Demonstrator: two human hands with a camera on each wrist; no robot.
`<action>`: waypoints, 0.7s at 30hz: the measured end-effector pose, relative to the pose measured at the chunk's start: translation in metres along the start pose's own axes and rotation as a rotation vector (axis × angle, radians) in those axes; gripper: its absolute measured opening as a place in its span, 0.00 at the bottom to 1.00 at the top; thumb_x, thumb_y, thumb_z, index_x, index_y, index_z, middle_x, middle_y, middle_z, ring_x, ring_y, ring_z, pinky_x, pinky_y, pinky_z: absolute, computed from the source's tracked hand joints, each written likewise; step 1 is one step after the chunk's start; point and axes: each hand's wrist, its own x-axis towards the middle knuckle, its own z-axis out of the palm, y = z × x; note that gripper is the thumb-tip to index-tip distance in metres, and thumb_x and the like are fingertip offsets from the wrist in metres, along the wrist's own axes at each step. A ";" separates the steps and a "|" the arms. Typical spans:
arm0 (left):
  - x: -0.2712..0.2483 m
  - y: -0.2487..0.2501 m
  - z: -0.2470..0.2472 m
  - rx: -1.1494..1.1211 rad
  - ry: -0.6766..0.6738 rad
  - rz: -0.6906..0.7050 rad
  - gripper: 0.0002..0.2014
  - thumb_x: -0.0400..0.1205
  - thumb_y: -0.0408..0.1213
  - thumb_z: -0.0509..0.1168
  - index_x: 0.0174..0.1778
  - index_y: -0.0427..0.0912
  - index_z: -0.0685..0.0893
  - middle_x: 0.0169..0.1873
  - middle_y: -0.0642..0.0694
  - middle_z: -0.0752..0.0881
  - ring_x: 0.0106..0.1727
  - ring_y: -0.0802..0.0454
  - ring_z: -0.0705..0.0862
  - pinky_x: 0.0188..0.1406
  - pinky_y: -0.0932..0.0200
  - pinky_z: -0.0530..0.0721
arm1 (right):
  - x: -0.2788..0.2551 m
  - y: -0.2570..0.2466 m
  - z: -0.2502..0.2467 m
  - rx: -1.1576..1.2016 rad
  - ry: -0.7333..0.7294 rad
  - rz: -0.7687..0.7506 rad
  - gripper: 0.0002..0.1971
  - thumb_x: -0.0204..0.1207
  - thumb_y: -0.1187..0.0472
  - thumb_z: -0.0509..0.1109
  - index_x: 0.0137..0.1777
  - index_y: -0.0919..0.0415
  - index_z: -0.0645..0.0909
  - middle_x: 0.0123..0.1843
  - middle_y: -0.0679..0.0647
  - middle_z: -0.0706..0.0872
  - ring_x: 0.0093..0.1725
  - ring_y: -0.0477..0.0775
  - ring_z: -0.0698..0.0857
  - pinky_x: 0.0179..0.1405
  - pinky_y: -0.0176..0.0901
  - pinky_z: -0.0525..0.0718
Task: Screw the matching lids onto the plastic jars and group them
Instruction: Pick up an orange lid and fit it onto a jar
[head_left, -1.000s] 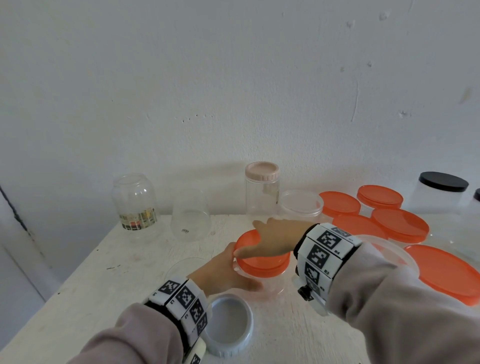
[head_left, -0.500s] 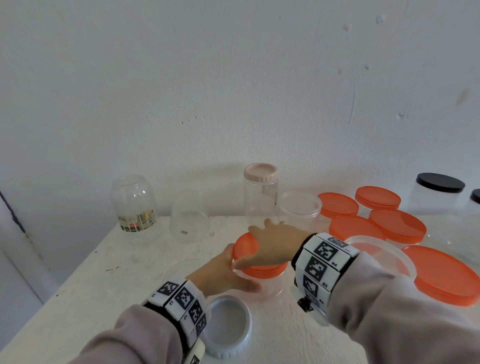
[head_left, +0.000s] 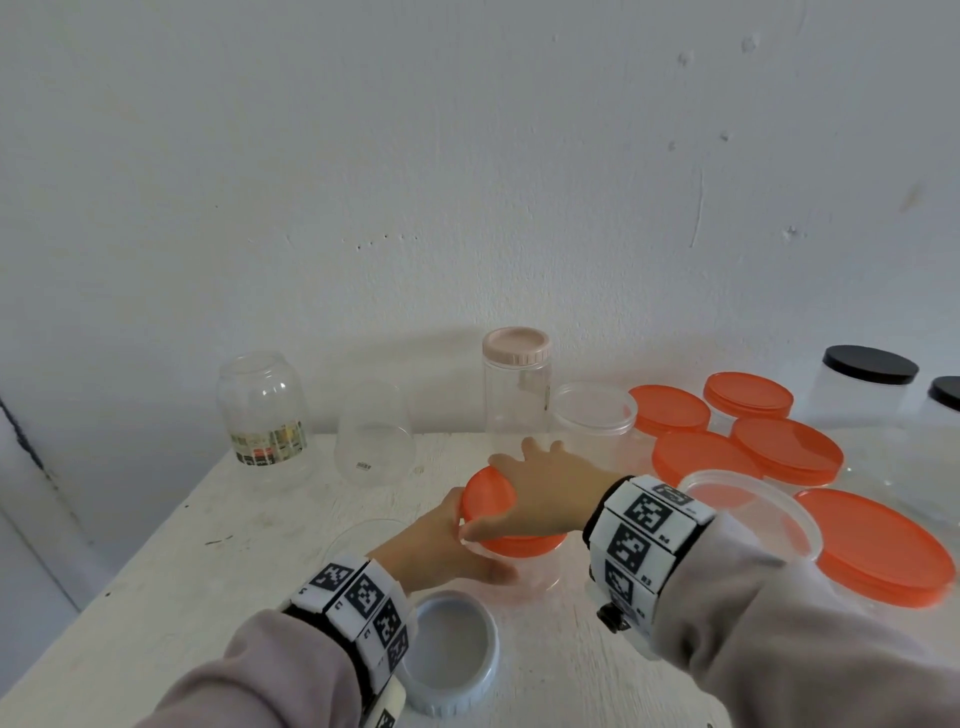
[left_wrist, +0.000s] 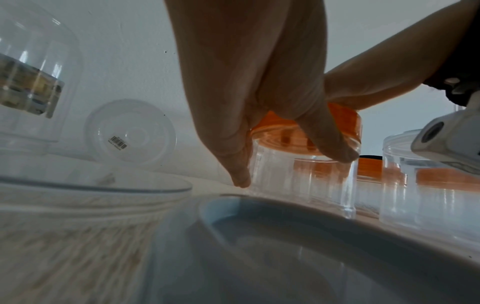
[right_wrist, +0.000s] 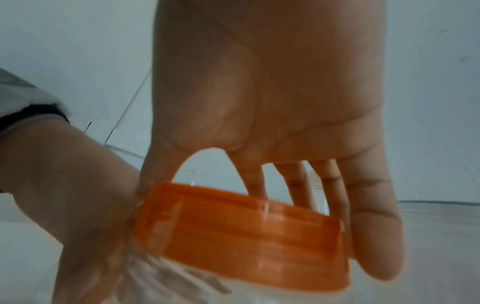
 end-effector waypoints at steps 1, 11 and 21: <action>0.000 0.001 0.000 0.008 0.000 -0.003 0.52 0.64 0.45 0.83 0.80 0.49 0.58 0.68 0.54 0.75 0.69 0.53 0.75 0.71 0.50 0.75 | 0.000 0.000 0.001 0.009 -0.003 0.008 0.52 0.60 0.21 0.64 0.81 0.43 0.54 0.78 0.54 0.63 0.76 0.64 0.62 0.66 0.64 0.71; -0.002 0.001 -0.001 -0.028 -0.019 -0.019 0.53 0.65 0.43 0.83 0.80 0.50 0.56 0.72 0.53 0.72 0.73 0.53 0.72 0.74 0.48 0.72 | -0.002 0.004 -0.013 0.003 -0.104 -0.062 0.47 0.63 0.34 0.74 0.80 0.37 0.56 0.72 0.48 0.66 0.72 0.58 0.65 0.65 0.65 0.75; -0.003 0.004 0.000 -0.029 -0.003 -0.023 0.53 0.65 0.43 0.83 0.80 0.49 0.57 0.71 0.54 0.74 0.71 0.53 0.74 0.72 0.47 0.74 | -0.005 0.001 -0.002 0.024 -0.068 -0.008 0.50 0.65 0.29 0.69 0.82 0.40 0.47 0.80 0.52 0.57 0.78 0.62 0.58 0.68 0.67 0.71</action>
